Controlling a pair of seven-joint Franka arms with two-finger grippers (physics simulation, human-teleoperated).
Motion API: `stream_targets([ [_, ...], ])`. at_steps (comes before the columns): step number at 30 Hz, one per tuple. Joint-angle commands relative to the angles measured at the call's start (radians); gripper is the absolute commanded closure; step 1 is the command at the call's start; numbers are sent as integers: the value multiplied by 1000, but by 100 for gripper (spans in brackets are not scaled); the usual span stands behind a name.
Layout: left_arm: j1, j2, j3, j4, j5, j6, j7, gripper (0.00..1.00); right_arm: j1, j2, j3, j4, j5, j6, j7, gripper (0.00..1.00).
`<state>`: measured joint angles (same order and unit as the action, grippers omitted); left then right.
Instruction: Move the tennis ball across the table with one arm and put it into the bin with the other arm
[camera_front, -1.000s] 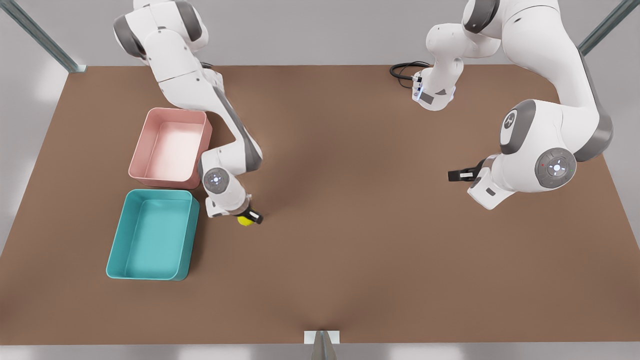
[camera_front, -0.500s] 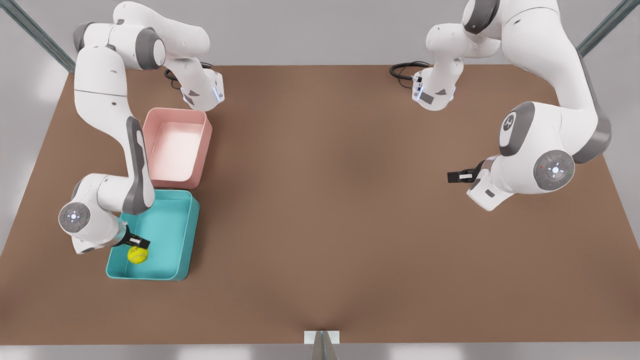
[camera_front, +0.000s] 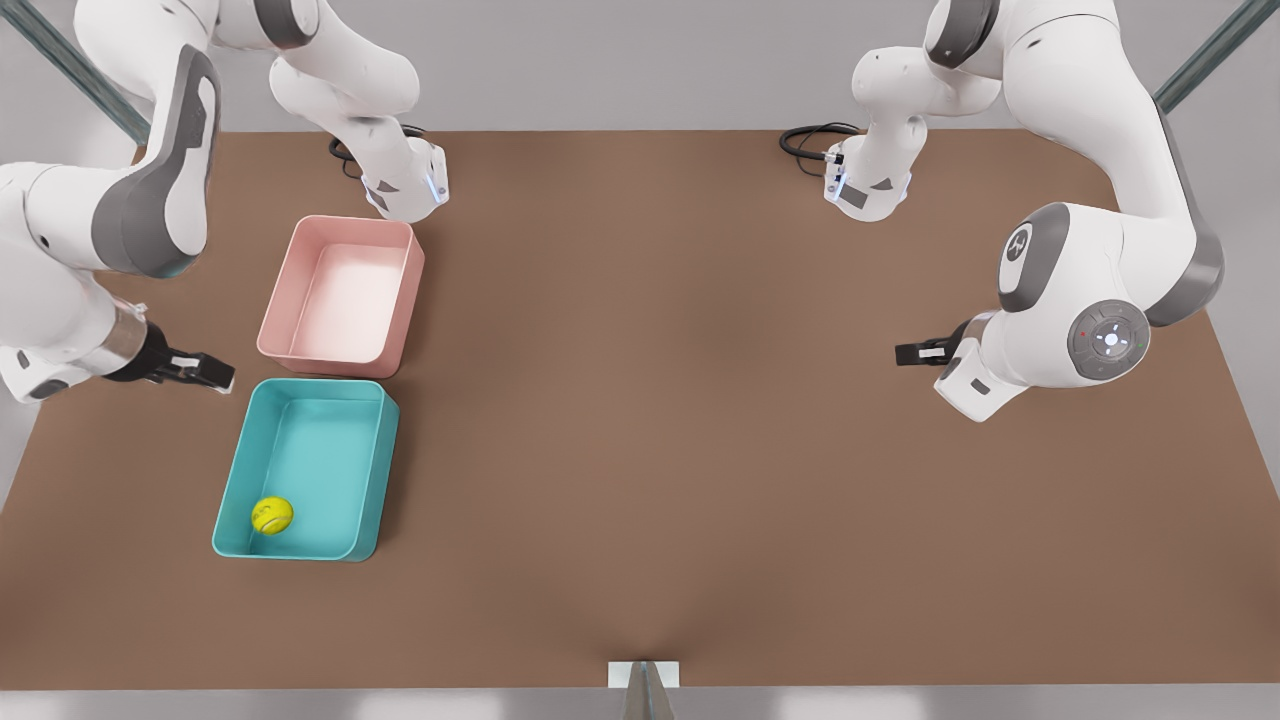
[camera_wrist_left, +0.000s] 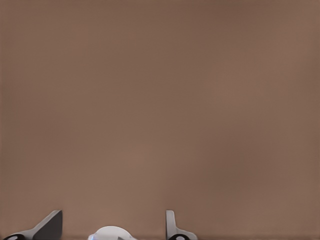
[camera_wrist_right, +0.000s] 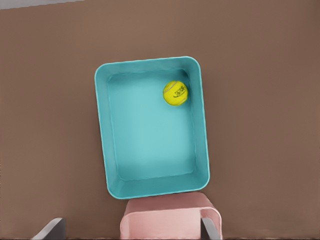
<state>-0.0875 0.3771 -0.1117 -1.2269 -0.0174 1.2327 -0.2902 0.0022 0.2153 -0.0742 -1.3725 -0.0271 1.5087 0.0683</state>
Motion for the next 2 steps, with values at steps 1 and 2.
stream_targets([
  [1,0,-1,0,1,1,-1,-3,0,-16,-28,10,-27,-2,-131,-16,0],
  [2,0,-1,0,0,1,-1,-1,0,-16,-28,11,-27,-1,-131,-18,0],
])
